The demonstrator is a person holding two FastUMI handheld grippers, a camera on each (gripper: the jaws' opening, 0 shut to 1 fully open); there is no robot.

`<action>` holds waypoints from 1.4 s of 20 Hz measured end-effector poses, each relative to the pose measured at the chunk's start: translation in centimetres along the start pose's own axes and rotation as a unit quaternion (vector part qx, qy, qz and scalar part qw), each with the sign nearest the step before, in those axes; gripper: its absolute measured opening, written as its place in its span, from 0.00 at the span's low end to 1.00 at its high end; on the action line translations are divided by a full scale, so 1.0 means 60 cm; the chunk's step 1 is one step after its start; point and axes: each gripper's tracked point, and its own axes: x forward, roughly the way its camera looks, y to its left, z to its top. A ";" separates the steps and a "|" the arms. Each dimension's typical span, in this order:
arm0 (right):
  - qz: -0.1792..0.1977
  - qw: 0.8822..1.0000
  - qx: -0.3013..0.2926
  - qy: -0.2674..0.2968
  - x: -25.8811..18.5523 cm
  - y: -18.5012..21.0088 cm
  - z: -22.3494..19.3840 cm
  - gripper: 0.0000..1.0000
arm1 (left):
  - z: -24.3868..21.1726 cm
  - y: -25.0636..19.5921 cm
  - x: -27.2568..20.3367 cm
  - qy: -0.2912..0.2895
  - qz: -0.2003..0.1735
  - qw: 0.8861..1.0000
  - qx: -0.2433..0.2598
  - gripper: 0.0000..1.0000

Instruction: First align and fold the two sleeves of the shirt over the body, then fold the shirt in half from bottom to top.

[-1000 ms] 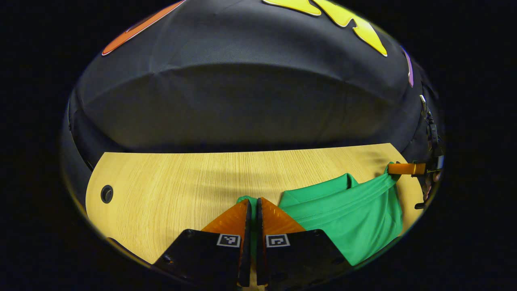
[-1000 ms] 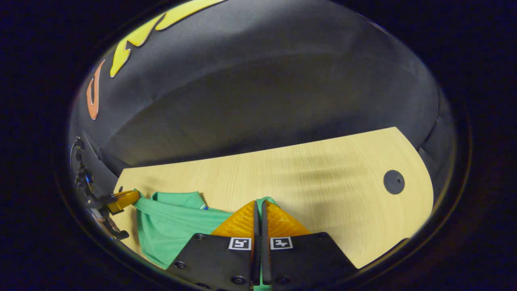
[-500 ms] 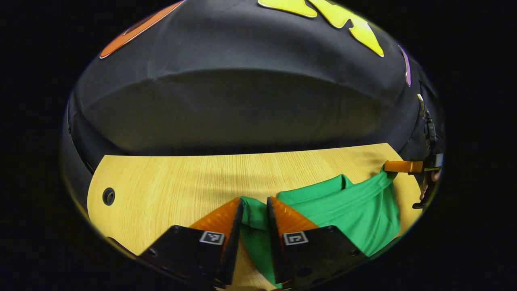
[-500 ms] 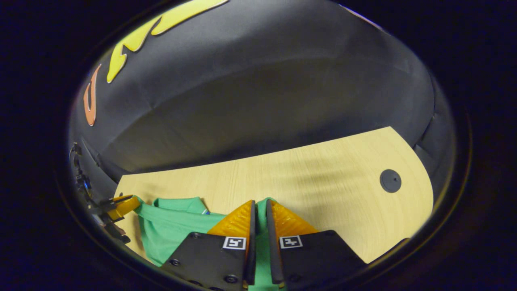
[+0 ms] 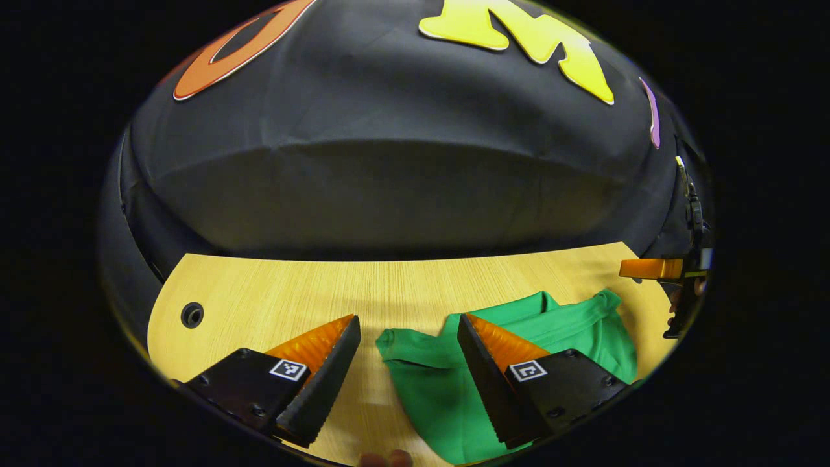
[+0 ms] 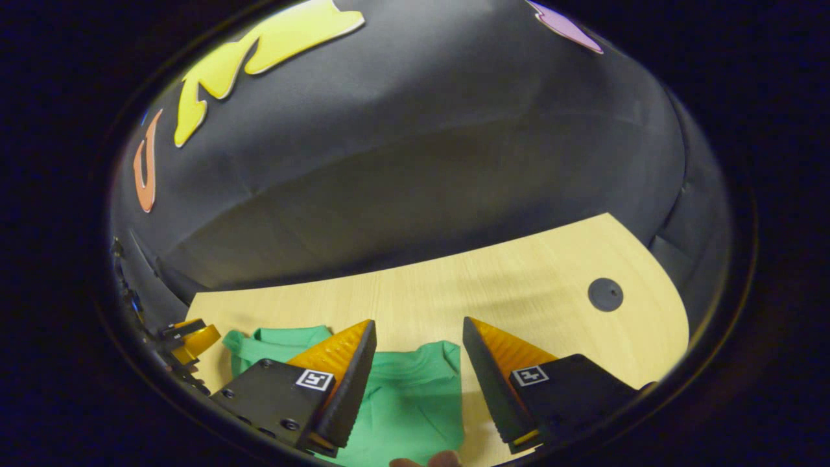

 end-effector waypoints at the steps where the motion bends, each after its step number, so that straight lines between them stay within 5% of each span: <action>1: -0.003 1.000 -0.004 -0.004 -0.003 0.003 0.003 0.85 | 0.001 -0.001 -0.005 -0.005 0.005 1.000 0.000 0.97; 14: 0.000 0.990 -0.069 -0.125 -0.235 0.073 0.075 0.84 | 0.110 -0.048 -0.229 -0.112 0.009 0.993 -0.029 0.97; 28: 0.007 0.955 -0.136 -0.262 -0.598 0.121 0.077 0.86 | 0.224 -0.170 -0.568 -0.268 0.019 0.961 0.066 1.00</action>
